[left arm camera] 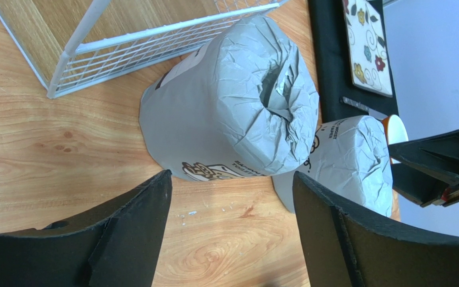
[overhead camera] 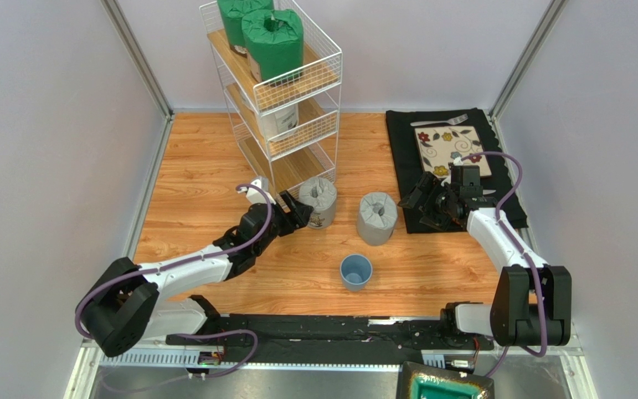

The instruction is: Place and organize the paper towels onto the shelf

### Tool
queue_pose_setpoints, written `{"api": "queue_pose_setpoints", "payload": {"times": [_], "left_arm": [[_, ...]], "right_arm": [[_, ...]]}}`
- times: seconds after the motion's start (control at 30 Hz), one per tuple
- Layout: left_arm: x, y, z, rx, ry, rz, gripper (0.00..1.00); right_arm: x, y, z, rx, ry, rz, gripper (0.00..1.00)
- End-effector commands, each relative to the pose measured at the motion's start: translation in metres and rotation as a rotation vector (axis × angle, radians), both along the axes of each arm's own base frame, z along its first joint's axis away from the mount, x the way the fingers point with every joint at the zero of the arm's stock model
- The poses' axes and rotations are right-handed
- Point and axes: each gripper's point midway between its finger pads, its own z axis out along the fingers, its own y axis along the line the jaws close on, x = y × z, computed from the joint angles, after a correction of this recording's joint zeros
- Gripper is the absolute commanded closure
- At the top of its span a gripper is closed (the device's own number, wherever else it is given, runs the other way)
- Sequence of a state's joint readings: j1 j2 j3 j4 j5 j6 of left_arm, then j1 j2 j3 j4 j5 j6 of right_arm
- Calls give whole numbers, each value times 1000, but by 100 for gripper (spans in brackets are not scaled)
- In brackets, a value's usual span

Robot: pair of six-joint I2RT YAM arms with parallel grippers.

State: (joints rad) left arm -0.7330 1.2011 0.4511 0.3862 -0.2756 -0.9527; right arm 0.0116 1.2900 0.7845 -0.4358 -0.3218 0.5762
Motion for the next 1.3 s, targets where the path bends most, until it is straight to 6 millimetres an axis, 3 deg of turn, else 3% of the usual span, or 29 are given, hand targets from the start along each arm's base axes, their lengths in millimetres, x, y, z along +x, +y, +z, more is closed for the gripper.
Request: {"api": "queue_pose_setpoints", "payload": {"times": [0.0,0.17,0.53,0.9,1.27], "left_arm": [[10,-6,12,-39,-41,19,16],[19,-15,27,-89,-82,20,14],[35,-12,38,-130,-133,95,13],[54,-18,27,-60,-110,130,12],[55,-11,-2,17,-54,159,13]], "right_arm": [[6,0,8,7,-38,3,12],[5,0,9,4,-39,4,12],[5,0,8,0,-37,8,12],[6,-1,8,-8,-35,11,12],[4,-1,5,-7,-28,10,12]]}}
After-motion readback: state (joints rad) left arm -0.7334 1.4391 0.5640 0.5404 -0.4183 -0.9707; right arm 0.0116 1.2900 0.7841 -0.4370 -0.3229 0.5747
